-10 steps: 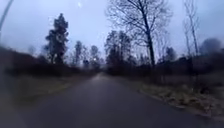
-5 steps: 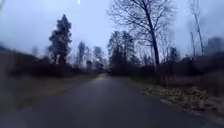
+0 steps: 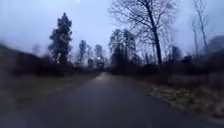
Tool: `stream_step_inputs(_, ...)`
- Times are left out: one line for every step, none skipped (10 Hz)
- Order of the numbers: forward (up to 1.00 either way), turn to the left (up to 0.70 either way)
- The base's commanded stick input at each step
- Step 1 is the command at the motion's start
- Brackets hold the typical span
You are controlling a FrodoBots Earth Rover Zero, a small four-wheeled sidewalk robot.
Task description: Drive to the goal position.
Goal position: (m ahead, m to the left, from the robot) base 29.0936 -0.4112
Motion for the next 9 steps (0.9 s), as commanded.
stream_step_inputs(0.7, 0.0)
stream_step_inputs(0.7, 0.0)
stream_step_inputs(0.7, 0.0)
stream_step_inputs(0.7, 0.0)
stream_step_inputs(0.7, 0.0)
stream_step_inputs(0.7, 0.0)
stream_step_inputs(0.7, 0.0)
stream_step_inputs(0.7, 0.0)
stream_step_inputs(0.7, 0.01)
